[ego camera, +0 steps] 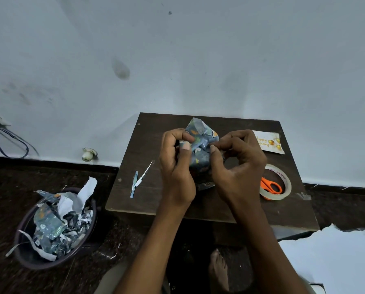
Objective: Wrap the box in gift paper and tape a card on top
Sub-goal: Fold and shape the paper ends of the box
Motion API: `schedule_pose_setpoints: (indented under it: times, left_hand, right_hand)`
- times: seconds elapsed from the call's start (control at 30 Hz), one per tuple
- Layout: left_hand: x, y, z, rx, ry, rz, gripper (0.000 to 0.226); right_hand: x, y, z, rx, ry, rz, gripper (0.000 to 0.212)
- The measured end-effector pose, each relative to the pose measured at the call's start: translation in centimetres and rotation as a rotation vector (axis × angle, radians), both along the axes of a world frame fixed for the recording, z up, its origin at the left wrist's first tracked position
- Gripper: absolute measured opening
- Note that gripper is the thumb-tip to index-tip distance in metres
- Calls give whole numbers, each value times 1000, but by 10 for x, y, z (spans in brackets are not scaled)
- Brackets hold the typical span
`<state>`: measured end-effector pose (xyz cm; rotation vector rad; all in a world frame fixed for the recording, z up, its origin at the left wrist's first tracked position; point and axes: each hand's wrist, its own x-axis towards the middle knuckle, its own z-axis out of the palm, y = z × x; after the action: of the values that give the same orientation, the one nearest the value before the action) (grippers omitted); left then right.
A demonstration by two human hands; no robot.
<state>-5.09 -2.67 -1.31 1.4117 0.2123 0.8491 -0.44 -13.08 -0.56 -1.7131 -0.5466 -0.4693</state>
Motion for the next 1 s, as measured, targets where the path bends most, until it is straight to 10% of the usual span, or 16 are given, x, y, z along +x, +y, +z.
schedule_pose_setpoints:
  times: [0.43, 1.0]
  left_hand:
    - [2, 1, 6, -221, 27, -77, 29]
    - [-3, 2, 7, -193, 59, -214, 17]
  right_hand:
    - [3, 2, 11, 74, 303, 159, 45]
    - [10, -1, 22, 278, 656, 318, 37]
